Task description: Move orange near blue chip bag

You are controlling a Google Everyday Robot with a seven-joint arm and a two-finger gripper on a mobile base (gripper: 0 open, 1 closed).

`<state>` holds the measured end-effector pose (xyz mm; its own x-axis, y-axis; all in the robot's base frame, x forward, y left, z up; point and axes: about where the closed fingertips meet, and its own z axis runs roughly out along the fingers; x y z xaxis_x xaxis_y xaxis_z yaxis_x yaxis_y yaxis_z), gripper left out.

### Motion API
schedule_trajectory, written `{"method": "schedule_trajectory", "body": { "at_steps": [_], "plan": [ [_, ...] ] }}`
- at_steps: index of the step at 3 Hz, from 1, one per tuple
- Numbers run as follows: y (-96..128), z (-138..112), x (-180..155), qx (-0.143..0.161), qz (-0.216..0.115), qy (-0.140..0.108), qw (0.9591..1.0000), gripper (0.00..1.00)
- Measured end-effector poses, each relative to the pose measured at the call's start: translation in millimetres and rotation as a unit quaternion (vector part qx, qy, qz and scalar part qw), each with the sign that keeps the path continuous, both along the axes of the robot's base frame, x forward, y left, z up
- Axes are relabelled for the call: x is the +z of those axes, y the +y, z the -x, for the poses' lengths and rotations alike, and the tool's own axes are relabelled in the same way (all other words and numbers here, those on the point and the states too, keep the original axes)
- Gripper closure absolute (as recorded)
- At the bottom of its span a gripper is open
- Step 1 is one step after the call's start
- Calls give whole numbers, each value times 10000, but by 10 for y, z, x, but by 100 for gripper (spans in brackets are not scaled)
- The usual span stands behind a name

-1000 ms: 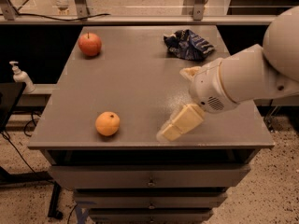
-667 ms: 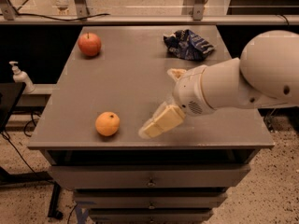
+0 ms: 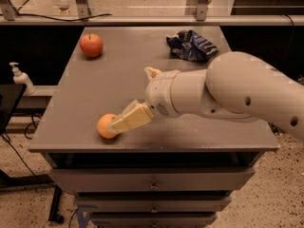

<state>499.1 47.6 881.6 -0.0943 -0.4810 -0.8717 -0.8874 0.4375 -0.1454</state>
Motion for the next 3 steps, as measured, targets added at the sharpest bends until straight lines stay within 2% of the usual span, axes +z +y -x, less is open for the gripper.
{"method": "schedule_trajectory", "body": {
  "at_steps": [1, 3],
  "plan": [
    [269, 53, -49, 107, -231, 67, 9997, 0],
    [588, 172, -316, 417, -409, 261, 9980, 0]
  ]
}}
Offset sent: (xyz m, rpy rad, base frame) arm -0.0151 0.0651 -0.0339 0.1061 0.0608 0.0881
